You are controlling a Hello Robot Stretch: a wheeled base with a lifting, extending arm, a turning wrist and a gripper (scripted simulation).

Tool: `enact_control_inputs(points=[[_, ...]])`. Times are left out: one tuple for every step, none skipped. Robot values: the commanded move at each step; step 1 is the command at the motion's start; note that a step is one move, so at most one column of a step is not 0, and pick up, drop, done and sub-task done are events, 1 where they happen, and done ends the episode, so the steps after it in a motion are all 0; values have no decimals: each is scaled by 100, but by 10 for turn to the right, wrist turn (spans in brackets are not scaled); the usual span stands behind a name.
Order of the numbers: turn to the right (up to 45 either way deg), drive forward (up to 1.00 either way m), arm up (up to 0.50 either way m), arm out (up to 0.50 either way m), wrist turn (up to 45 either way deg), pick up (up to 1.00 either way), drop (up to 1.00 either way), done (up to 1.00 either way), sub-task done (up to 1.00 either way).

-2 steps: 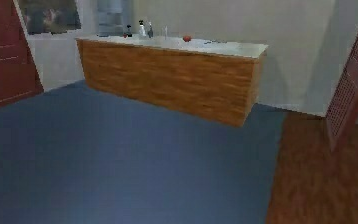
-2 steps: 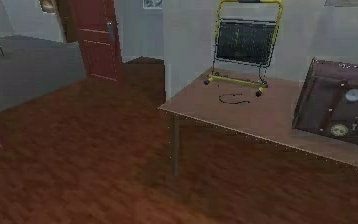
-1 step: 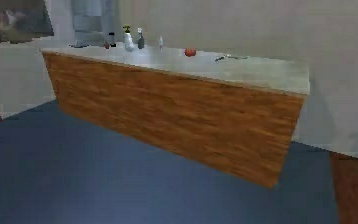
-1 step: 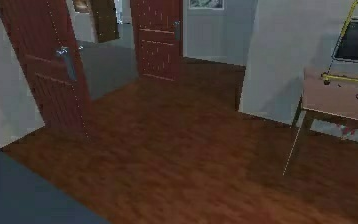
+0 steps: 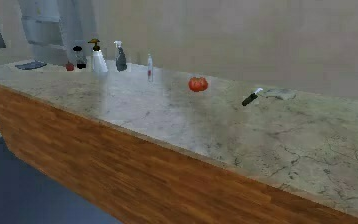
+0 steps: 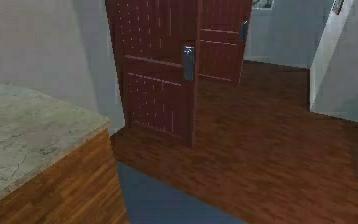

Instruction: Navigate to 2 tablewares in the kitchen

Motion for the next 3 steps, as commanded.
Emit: enact_control_inputs(points=[[-30, 0, 0, 0, 0, 0, 0, 0, 0], [0, 10, 0, 0, 0, 0, 0, 0, 0], [270, 0, 0, 0, 0, 0, 0, 0, 0]])
